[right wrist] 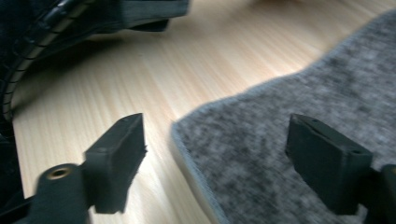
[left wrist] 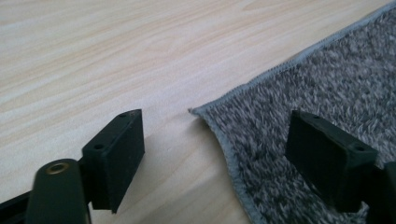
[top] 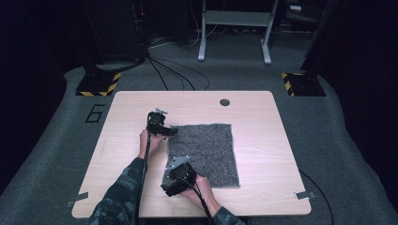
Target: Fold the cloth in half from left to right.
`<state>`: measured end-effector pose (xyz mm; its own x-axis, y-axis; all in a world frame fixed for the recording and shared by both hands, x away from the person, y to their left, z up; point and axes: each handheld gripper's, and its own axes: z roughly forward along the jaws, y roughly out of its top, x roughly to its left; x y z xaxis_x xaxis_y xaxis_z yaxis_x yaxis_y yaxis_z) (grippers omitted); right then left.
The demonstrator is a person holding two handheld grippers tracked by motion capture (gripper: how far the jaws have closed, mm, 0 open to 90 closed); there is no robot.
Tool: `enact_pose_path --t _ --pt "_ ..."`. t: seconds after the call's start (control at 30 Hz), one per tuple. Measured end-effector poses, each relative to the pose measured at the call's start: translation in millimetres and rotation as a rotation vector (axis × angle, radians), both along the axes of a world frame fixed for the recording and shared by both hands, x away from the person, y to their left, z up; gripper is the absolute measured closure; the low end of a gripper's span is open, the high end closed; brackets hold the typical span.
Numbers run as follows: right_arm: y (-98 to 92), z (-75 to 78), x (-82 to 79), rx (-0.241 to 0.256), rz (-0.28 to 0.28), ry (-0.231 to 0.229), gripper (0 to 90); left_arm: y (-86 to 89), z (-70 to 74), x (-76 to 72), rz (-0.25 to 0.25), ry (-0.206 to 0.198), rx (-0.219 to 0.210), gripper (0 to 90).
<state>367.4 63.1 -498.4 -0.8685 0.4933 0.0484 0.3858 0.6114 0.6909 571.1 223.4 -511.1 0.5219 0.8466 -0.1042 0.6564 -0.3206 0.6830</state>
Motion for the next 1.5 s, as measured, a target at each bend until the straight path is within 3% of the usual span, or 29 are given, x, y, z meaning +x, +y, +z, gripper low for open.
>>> enact_pose_path --t 0.2,0.57,0.9,1.03,1.1,1.33,1.5 --pt "15.0 -6.0 -3.1 -0.034 0.036 -0.012 42.4 -2.4 -1.5 4.1 -0.004 0.0 0.0 28.3" --pt "23.6 -12.4 -7.2 -0.066 0.032 -0.029 66.7 -3.7 -1.9 4.2 -0.01 -0.015 0.016 47.0" --pt "23.6 -14.8 -10.3 -0.072 0.03 -0.03 78.9 -3.8 -2.4 2.6 -0.013 -0.031 0.016 64.6" --pt "24.4 -16.3 -12.1 -0.062 0.038 -0.054 82.6 -4.0 -2.7 2.6 -0.01 -0.036 0.018 70.4" --pt "23.7 -15.4 -12.8 -0.071 0.044 -0.042 83.8 -2.9 -2.6 2.4 -0.013 -0.033 0.026 73.5" --pt "24.0 -17.2 -15.6 -0.061 0.023 -0.072 85.8 -3.6 -4.9 -0.9 -0.009 -0.051 0.014 86.6" --pt "22.2 -16.9 -16.7 -0.062 0.022 -0.064 86.2 -3.2 -6.4 -1.8 0.004 -0.054 -0.009 88.3"
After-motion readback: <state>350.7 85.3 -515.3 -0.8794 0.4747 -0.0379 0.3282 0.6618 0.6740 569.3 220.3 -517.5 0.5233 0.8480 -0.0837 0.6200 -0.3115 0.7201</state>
